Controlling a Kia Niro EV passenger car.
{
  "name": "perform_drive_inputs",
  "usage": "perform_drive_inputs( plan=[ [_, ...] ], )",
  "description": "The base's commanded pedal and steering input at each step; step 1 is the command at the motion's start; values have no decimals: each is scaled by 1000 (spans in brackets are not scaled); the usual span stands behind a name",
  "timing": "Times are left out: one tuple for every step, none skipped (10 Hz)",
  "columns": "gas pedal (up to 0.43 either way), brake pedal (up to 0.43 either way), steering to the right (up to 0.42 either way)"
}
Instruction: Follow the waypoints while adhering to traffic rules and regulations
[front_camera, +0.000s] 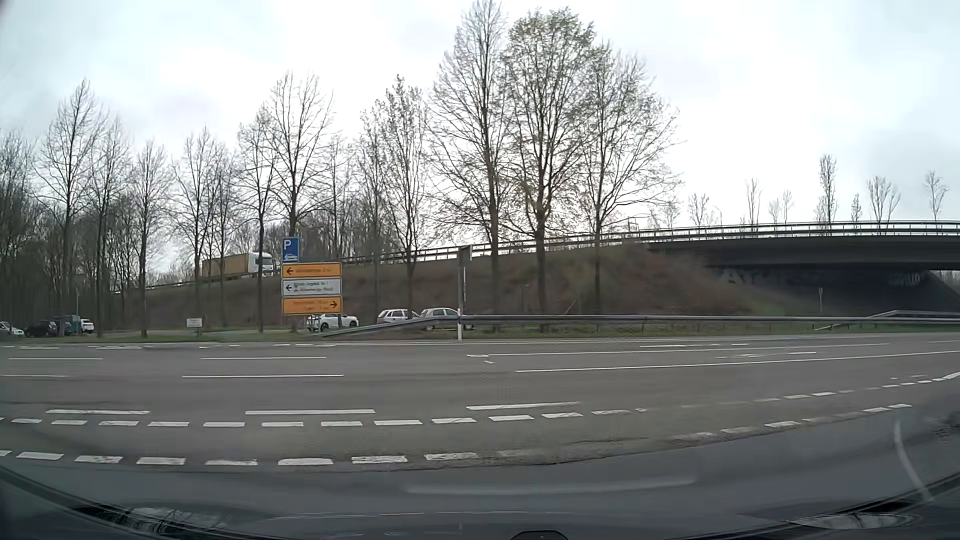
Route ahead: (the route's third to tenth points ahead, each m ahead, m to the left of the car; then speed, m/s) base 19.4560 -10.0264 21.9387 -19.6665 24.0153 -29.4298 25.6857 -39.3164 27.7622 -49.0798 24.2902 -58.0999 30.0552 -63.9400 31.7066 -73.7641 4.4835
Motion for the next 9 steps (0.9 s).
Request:
perform_drive_inputs(
  plan=[
    [87,0,209],
    [87,0,217],
    [87,0,232],
    [87,0,249],
    [110,0,272],
    [118,0,289],
    [138,0,298],
    [157,0,305],
    [177,0,309]
  ],
)
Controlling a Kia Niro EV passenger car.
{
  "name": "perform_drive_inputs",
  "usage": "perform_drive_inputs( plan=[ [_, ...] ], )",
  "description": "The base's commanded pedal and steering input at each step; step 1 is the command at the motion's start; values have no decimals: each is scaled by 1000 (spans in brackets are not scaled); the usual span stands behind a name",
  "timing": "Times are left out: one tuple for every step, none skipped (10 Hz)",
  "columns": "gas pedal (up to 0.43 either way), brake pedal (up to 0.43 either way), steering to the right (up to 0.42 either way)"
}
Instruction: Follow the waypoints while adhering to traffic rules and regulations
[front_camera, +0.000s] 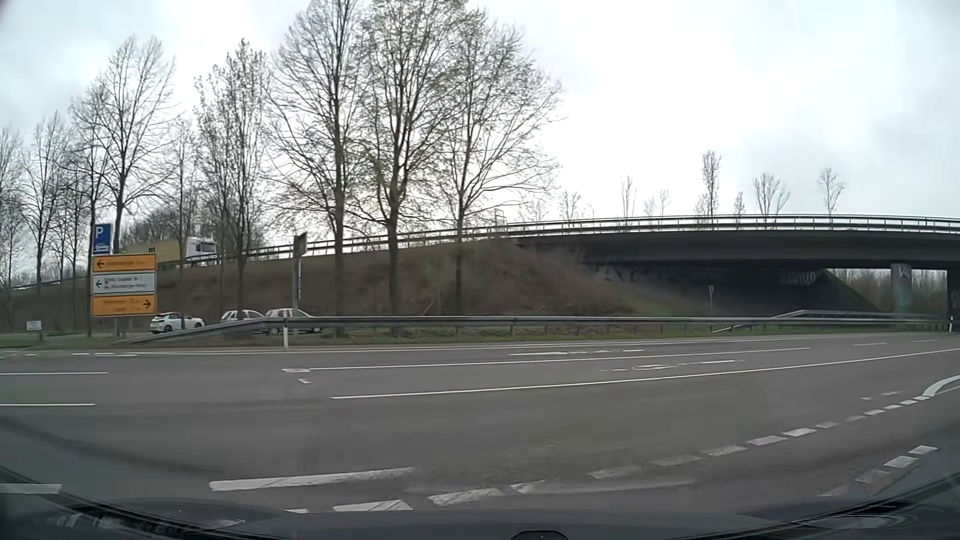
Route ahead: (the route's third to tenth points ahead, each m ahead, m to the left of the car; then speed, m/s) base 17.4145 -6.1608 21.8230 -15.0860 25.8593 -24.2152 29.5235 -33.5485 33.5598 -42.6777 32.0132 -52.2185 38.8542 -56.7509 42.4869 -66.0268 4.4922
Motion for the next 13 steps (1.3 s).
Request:
perform_drive_inputs(
  plan=[
    [177,0,310],
    [189,0,311],
    [197,0,316],
    [197,0,316],
    [197,0,318],
    [197,0,318],
    [197,0,324],
    [197,0,327],
    [220,0,331],
    [240,0,334],
    [268,0,342],
    [268,0,347],
    [268,0,351]
  ],
)
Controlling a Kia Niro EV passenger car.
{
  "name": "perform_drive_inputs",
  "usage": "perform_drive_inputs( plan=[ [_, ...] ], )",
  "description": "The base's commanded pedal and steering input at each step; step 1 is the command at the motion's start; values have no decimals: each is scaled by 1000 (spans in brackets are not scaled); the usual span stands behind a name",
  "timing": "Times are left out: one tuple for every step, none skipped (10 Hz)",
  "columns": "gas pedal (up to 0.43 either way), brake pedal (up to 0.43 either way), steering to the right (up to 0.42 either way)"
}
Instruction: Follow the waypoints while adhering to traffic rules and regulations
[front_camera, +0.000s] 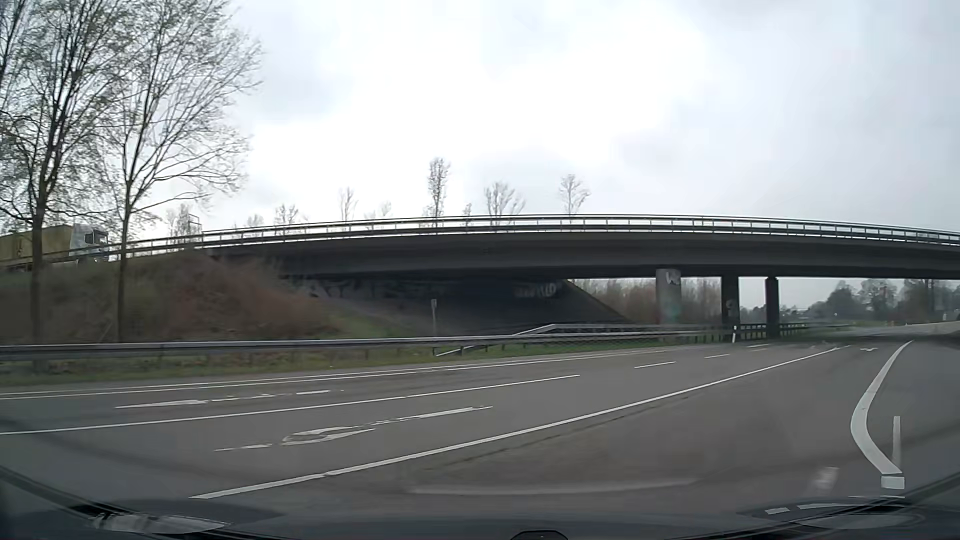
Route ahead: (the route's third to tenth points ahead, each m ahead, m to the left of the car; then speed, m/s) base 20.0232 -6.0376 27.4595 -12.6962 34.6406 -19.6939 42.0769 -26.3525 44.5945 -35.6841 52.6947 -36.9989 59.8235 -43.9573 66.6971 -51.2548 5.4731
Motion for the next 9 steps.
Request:
perform_drive_inputs(
  plan=[
    [268,0,352],
    [268,0,349],
    [268,0,348],
    [268,0,345],
    [268,0,338],
    [268,0,327],
    [287,0,313],
    [287,0,291],
    [299,0,255]
  ],
)
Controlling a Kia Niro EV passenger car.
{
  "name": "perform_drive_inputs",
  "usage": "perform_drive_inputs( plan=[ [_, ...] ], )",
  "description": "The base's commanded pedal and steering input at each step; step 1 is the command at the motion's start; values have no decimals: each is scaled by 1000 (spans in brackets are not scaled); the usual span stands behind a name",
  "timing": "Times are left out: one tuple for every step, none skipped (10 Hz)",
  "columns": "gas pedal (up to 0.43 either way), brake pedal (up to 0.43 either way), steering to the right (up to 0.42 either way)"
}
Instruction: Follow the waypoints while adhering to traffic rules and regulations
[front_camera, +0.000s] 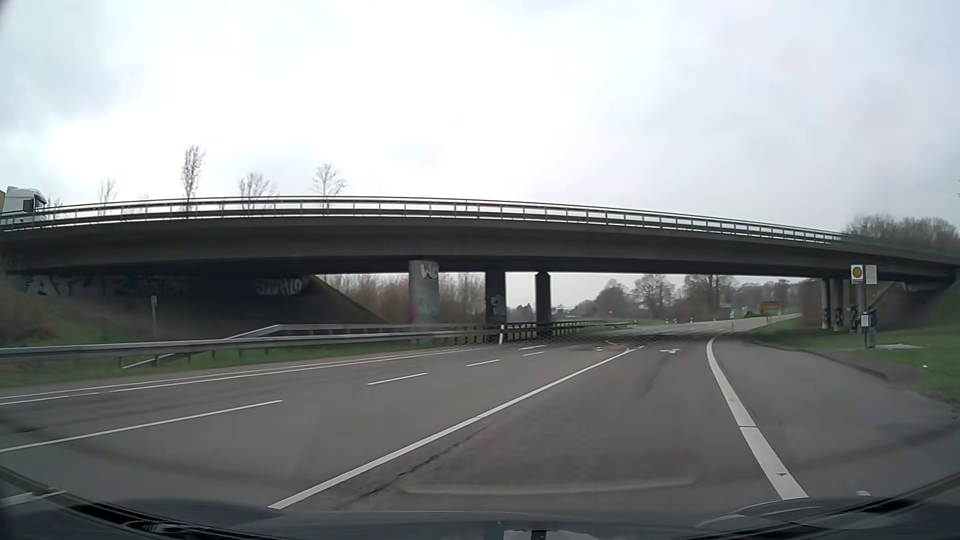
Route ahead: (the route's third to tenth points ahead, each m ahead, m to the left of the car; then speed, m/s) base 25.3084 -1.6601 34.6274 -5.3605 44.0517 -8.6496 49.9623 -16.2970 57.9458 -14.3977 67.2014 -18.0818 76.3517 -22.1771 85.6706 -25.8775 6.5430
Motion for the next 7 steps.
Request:
perform_drive_inputs(
  plan=[
    [311,0,216],
    [311,0,195],
    [311,0,173],
    [311,0,150],
    [311,0,131],
    [319,0,108],
    [319,0,94]
  ],
)
